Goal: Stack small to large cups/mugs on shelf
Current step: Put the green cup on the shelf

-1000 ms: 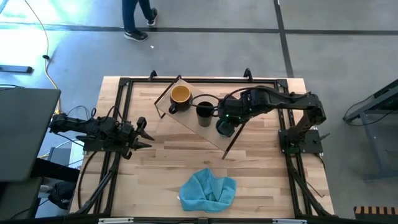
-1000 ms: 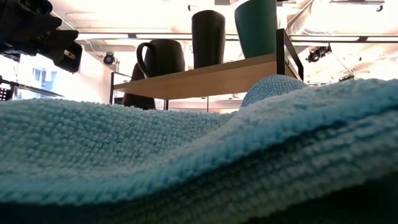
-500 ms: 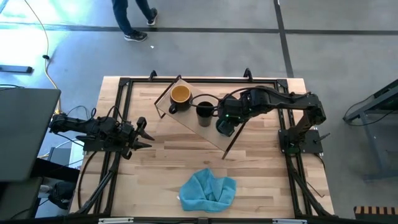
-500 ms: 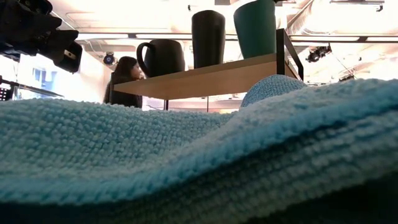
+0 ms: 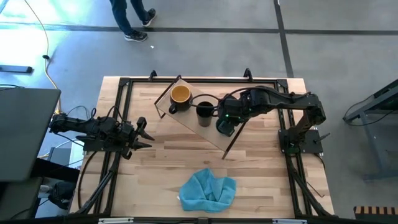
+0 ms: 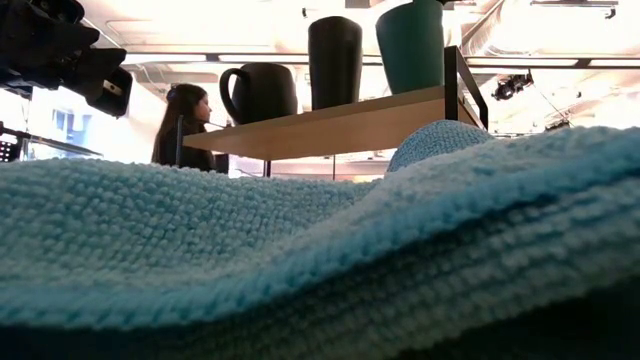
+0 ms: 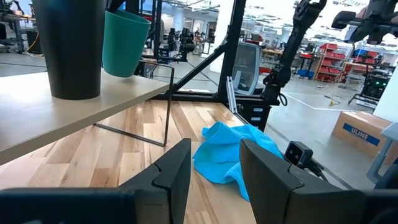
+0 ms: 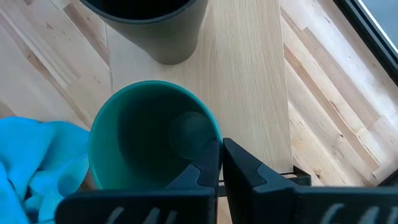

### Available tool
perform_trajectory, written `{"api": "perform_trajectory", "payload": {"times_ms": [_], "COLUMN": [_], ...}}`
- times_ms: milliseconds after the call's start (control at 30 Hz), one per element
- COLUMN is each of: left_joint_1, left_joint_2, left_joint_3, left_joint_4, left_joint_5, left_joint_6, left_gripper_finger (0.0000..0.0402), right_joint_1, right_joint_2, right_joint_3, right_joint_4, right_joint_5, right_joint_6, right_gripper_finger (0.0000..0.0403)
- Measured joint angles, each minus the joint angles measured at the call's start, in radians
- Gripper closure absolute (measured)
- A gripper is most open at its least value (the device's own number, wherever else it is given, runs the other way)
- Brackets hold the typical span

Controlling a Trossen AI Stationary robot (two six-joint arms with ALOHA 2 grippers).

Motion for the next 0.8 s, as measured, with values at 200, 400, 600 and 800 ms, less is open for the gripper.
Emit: {"api": "perform_trajectory", "payload": {"times_ms": [200, 400, 600, 800], "left_joint_1": [0.0, 0.0, 0.0, 0.0], "left_joint_2": [0.0, 0.0, 0.0, 0.0], "left_joint_3": [0.0, 0.0, 0.0, 0.0], "left_joint_4": [0.0, 0.0, 0.0, 0.0], "left_joint_5": [0.0, 0.0, 0.0, 0.0], "left_joint_6": [0.0, 0.0, -0.007, -0.007], "left_gripper_finger": [0.0277, 0.0277, 0.0277, 0.0277], "right_joint_1": [0.0, 0.0, 0.0, -0.002], "right_joint_2": [0.0, 0.001, -0.008, -0.038], "right_joint_3": [0.0, -0.05, -0.097, -0.1], "right_joint_4": [0.011, 0.037, 0.118, 0.082], "right_joint_5": [0.008, -0.004, -0.021, -0.019], "right_joint_6": [-0.001, 0.002, -0.017, -0.011], "right_gripper_finger": [0.0403, 0.0403, 0.0403, 0.0403]}}
